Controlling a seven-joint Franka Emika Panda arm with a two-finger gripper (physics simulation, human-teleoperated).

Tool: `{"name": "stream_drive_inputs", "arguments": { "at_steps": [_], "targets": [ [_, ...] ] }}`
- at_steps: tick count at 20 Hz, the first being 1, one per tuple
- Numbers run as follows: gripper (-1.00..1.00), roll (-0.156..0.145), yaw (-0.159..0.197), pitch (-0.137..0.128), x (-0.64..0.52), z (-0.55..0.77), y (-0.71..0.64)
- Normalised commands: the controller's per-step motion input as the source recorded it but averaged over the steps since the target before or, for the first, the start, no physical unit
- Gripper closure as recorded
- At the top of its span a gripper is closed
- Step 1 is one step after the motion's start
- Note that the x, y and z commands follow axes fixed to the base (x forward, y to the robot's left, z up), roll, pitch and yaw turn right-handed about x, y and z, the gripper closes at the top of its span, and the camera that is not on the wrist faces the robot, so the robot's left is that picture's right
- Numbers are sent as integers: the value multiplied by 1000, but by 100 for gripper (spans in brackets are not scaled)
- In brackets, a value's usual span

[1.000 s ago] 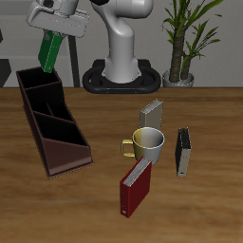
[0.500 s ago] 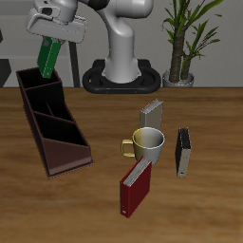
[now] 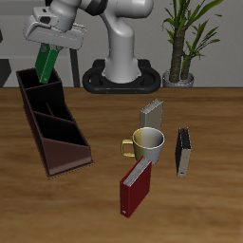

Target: Place the green book into the right desk caddy's right compartment

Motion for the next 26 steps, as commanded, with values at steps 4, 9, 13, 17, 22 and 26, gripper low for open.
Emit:
{"name": "stream_drive_inputs", "arguments": {
  "at_steps": [4, 9, 13, 17, 22, 26],
  "targets": [
    [100, -6, 1, 15, 28, -104, -3],
    [100, -12, -4, 27, 67, -139, -74],
    [100, -20, -15, 30, 72, -164, -79],
    [100, -22, -13, 35, 51, -160, -75],
    [100, -6, 5, 32, 77, -126, -40],
    [100, -13, -14, 37, 67, -124, -16]
  ]
}}
